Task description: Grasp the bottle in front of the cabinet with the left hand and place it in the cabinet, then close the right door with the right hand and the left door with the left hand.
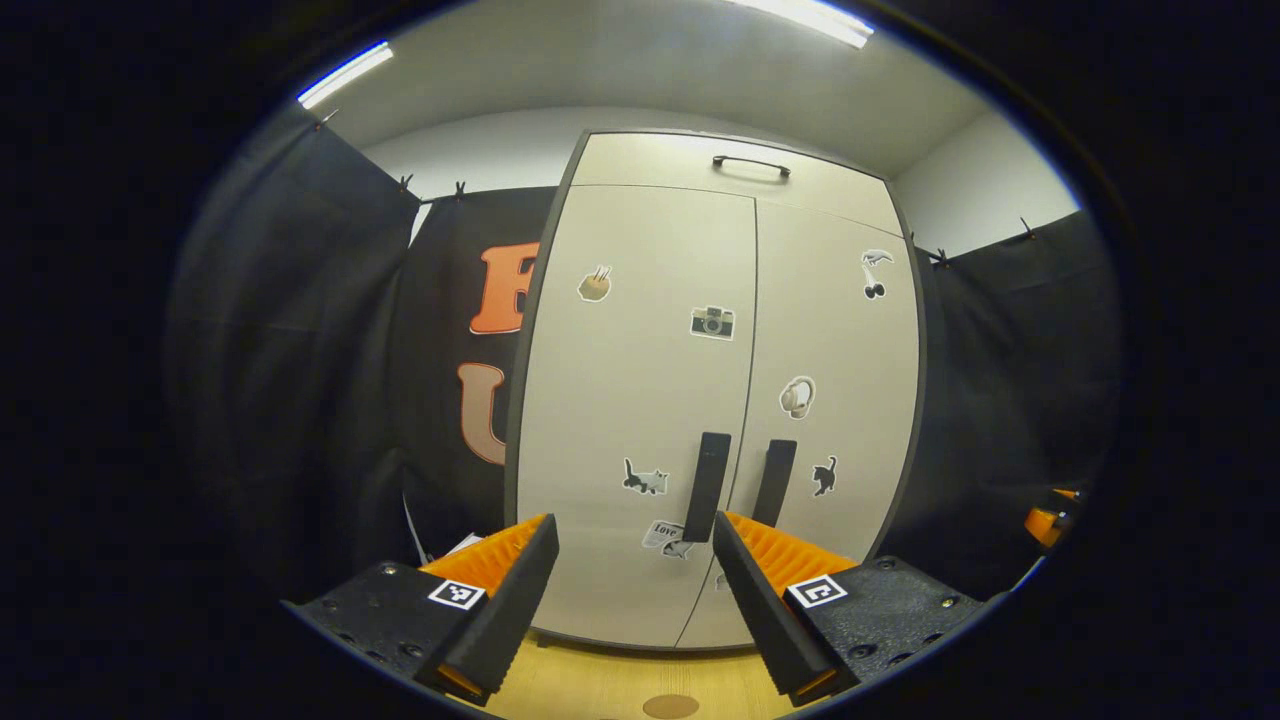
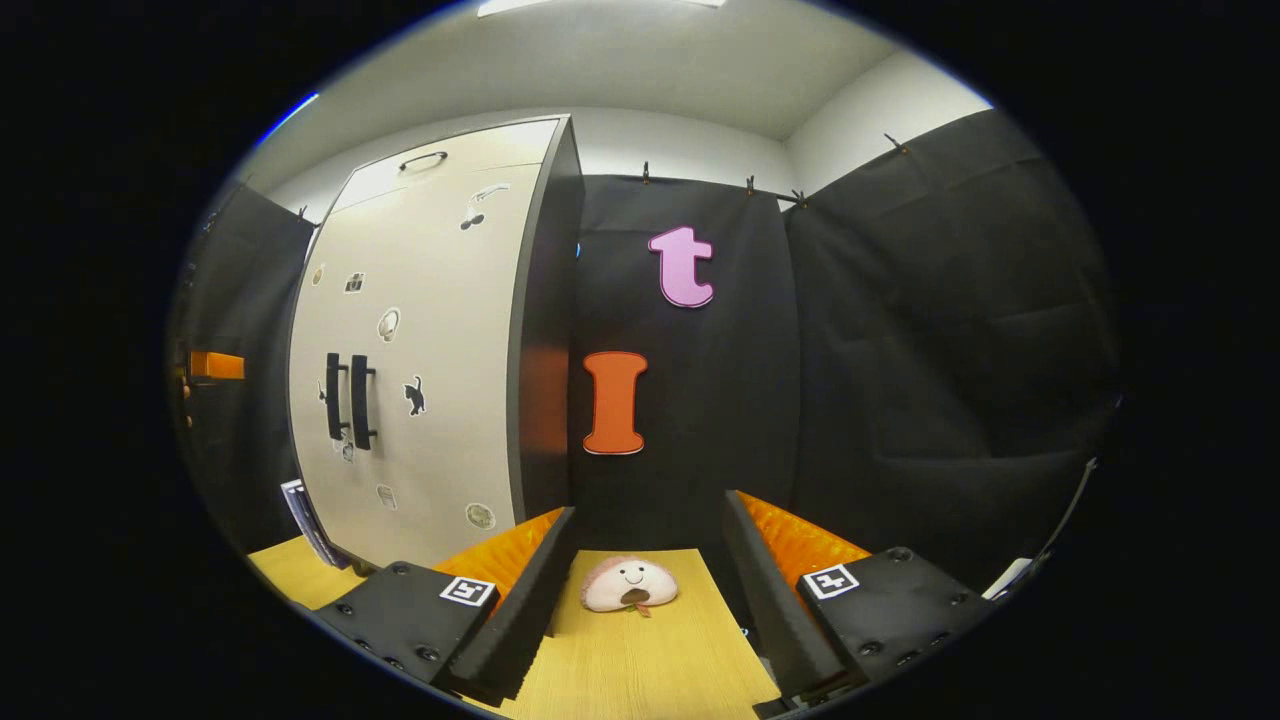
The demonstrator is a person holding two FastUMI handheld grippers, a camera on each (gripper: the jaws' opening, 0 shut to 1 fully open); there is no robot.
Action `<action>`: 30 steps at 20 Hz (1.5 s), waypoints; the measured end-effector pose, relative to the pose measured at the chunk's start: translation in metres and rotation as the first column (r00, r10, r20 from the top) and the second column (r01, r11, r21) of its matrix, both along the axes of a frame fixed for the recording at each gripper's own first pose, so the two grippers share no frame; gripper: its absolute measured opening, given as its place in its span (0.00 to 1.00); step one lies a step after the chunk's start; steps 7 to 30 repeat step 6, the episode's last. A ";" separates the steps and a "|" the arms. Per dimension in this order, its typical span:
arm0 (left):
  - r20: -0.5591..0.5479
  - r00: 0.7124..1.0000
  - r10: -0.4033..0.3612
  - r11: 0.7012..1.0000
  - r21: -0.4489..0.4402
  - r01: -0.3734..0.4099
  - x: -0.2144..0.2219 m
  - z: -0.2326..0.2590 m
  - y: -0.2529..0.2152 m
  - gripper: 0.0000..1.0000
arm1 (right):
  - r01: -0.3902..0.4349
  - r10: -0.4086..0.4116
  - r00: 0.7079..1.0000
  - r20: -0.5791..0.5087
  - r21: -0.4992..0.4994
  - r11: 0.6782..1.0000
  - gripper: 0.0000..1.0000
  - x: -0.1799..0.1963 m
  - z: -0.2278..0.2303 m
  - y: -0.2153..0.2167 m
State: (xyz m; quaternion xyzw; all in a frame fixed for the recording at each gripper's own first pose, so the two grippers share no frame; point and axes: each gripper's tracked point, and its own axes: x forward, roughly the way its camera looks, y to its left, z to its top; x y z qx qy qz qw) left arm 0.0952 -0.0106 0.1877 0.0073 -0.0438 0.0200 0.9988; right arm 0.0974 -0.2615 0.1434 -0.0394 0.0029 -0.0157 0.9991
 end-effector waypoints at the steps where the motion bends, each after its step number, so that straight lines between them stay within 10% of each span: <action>1: 0.008 1.000 0.011 1.000 -0.001 -0.011 0.000 0.002 0.002 0.97 | 0.000 0.000 1.000 -0.001 0.000 1.000 0.96 0.000 0.000 -0.002; 30: 0.028 0.999 0.028 1.000 -0.007 -0.028 -0.002 0.008 0.004 0.95 | 0.015 -0.015 1.000 0.004 -0.003 1.000 0.96 0.001 0.003 -0.011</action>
